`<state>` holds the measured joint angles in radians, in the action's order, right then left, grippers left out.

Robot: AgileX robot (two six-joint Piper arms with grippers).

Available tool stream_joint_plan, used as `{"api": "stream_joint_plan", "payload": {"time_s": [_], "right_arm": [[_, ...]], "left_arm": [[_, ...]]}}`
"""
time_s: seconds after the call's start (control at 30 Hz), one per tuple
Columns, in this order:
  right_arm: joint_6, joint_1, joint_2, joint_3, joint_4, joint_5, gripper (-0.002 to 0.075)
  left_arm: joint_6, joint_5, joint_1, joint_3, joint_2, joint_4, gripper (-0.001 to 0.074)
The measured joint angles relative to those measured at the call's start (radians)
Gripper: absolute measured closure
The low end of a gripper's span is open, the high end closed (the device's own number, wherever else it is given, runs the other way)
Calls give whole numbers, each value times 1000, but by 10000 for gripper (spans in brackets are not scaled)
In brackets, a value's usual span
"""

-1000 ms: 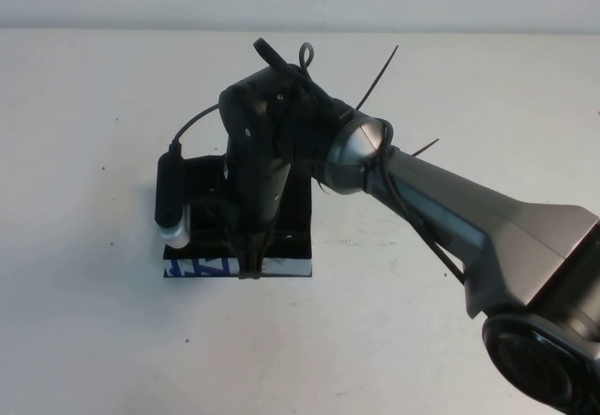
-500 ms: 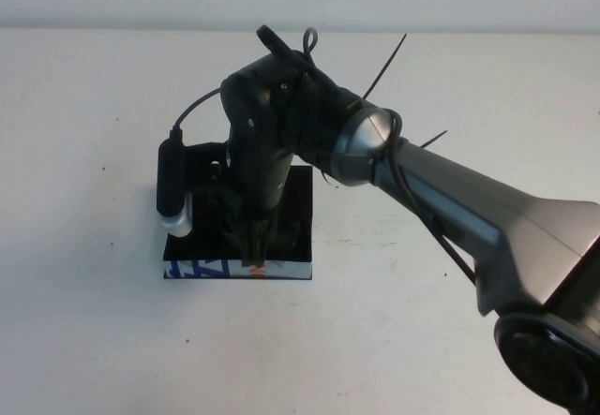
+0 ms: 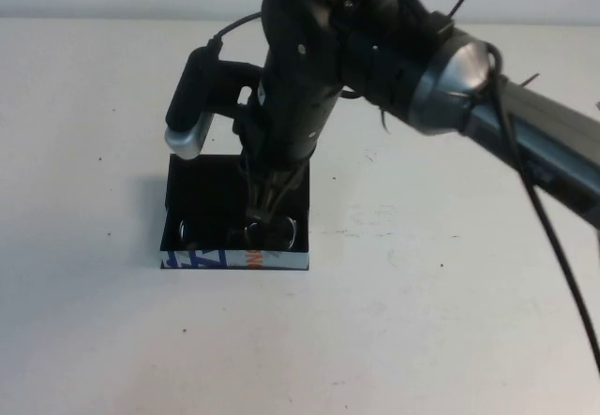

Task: Return glasses to glasses case
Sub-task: Place the glasses in the glasses case, then close the glasses case

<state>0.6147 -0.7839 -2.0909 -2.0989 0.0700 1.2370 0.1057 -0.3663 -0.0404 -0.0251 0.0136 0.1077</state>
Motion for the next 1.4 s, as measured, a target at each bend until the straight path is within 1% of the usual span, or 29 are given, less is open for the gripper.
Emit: {"api": "stream_joint_plan", "payload": {"time_s": [0.1, 0.2, 0.33, 0.53, 0.73, 0.83, 1.0, 1.13, 1.17, 1.27, 1.3, 1.4], "right_arm": [[-20, 10, 74, 64, 1, 8, 687], [-38, 35, 95, 79, -28, 9, 723], [-42, 72, 96, 83, -101, 9, 735], [-40, 115, 96, 83, -254, 9, 737], [-40, 125, 96, 83, -295, 9, 737], [-44, 125, 96, 83, -316, 9, 737], [-86, 125, 96, 83, -339, 9, 737], [-94, 125, 96, 83, -340, 9, 737], [-99, 125, 96, 83, -342, 9, 737], [-144, 125, 96, 83, -344, 9, 737], [-163, 125, 96, 83, -344, 9, 737], [-190, 125, 96, 83, -344, 9, 737]], "left_arm": [[0, 0, 0, 0, 0, 0, 735], [0, 0, 0, 0, 0, 0, 735], [0, 0, 0, 0, 0, 0, 735], [0, 0, 0, 0, 0, 0, 735], [-4, 3, 0, 0, 0, 8, 735], [14, 67, 0, -2, 0, 6, 735], [216, 254, 0, -2, 0, -45, 735], [324, 345, 0, -2, 0, -62, 735], [379, 353, 0, -2, 0, -83, 735], [562, 347, -2, 10, -29, -135, 735], [593, 322, -12, 28, -58, -135, 735], [576, 204, -75, 105, -166, -131, 735]]}}
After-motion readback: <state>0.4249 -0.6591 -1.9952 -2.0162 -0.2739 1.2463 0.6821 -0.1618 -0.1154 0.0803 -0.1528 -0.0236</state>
